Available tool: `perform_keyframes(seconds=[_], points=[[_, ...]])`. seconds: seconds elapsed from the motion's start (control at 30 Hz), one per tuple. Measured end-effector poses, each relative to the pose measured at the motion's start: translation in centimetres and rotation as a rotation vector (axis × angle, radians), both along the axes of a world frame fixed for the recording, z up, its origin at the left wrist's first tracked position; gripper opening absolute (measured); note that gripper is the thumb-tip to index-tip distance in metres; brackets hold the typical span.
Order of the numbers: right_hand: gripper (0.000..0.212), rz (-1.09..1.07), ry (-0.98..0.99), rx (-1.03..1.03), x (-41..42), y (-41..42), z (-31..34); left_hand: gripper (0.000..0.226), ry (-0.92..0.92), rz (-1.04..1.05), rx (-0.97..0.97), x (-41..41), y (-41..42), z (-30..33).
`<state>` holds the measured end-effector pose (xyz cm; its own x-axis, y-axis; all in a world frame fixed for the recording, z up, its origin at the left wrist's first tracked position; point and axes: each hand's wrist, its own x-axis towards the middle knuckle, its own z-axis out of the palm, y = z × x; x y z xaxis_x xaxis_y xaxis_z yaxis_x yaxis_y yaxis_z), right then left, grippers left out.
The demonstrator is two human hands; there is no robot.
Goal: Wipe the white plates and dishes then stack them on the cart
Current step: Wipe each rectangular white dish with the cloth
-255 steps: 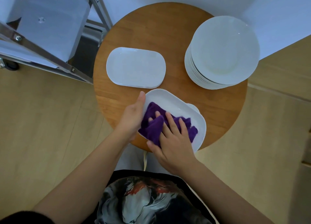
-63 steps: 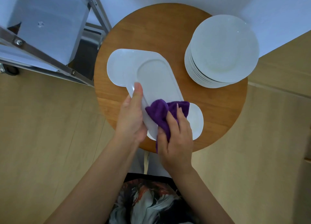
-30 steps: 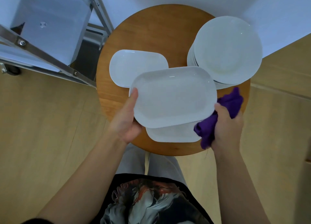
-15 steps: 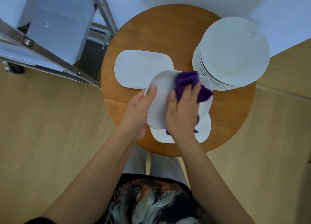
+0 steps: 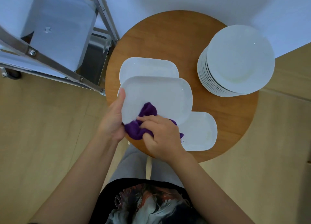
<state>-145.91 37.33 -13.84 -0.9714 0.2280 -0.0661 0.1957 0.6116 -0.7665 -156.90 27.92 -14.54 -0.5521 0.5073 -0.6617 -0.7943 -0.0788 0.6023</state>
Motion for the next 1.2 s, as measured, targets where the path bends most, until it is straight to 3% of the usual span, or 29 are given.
perform_keyframes(seconds=[0.1,0.2,0.33,0.47,0.6,0.63,0.73,0.83,0.97,1.2], points=[[0.031,-0.106,-0.263,-0.073,-0.3,1.6,-1.1,0.062,0.042,-0.037,-0.063,-1.5,-0.3,-0.6],[0.013,-0.334,-0.406,-0.096,-0.2,2.9,-2.3,0.056,0.058,-0.083,-0.103,-3.4,-0.4,-1.4],[0.014,-0.857,-0.349,-0.36,-1.1,3.3,-2.2,0.045,0.036,-0.124,-0.132,-6.5,0.8,-2.7],[0.023,-1.145,-0.31,-0.587,-2.3,4.3,-1.9,0.044,0.008,-0.156,-0.21,-9.1,2.4,-4.0],[0.02,-1.123,-0.301,-0.523,-3.3,4.6,-2.3,0.034,0.013,-0.141,-0.339,-10.6,3.5,-5.7],[0.021,-1.112,-0.293,-0.515,-3.5,4.6,-2.5,0.033,0.094,-0.168,-0.437,-10.7,3.6,-6.3],[0.023,-1.078,-0.275,-0.529,-4.2,4.7,-2.8,0.029,0.654,-0.445,-0.792,-10.6,3.1,-8.0],[0.023,-1.059,-0.275,-0.532,-5.0,4.6,-3.1,0.039,0.898,-0.588,-0.986,-11.1,2.7,-8.9],[0.017,-1.018,-0.293,-0.509,-6.0,4.4,-3.8,0.044,1.052,-0.793,-1.17,-12.1,2.9,-9.2],[0.021,-1.008,-0.311,-0.525,-4.9,4.6,-4.1,0.04,1.131,-0.939,-1.347,-12.9,2.5,-9.4]])
